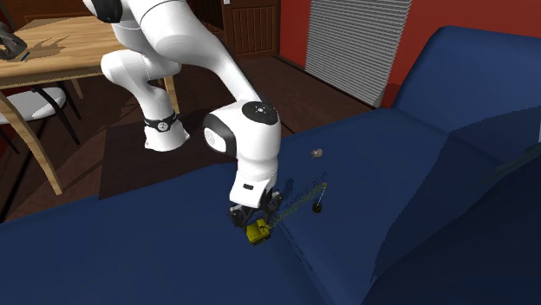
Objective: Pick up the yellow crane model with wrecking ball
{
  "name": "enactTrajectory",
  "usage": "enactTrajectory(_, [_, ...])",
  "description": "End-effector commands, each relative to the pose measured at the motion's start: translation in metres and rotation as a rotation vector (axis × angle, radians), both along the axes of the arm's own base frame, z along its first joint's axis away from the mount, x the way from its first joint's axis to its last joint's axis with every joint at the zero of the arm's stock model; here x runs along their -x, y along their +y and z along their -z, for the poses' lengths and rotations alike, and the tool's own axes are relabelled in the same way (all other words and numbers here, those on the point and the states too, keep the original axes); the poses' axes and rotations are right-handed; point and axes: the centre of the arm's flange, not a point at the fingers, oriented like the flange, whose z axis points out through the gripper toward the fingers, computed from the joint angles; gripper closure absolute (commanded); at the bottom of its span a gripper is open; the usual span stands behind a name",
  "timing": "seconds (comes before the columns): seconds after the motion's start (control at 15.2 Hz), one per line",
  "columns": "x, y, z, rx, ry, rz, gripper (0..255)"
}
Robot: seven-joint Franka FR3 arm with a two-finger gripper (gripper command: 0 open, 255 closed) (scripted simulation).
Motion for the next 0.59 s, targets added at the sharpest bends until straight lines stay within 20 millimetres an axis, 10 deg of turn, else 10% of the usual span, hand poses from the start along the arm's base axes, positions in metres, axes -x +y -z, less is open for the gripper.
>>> enactTrajectory(0.0, [0.0, 0.0, 0.0, 0.0, 0.0, 0.0, 255])
enactTrajectory(0.53, [-0.001, 0.0, -0.026, 0.0, 0.0, 0.0, 255])
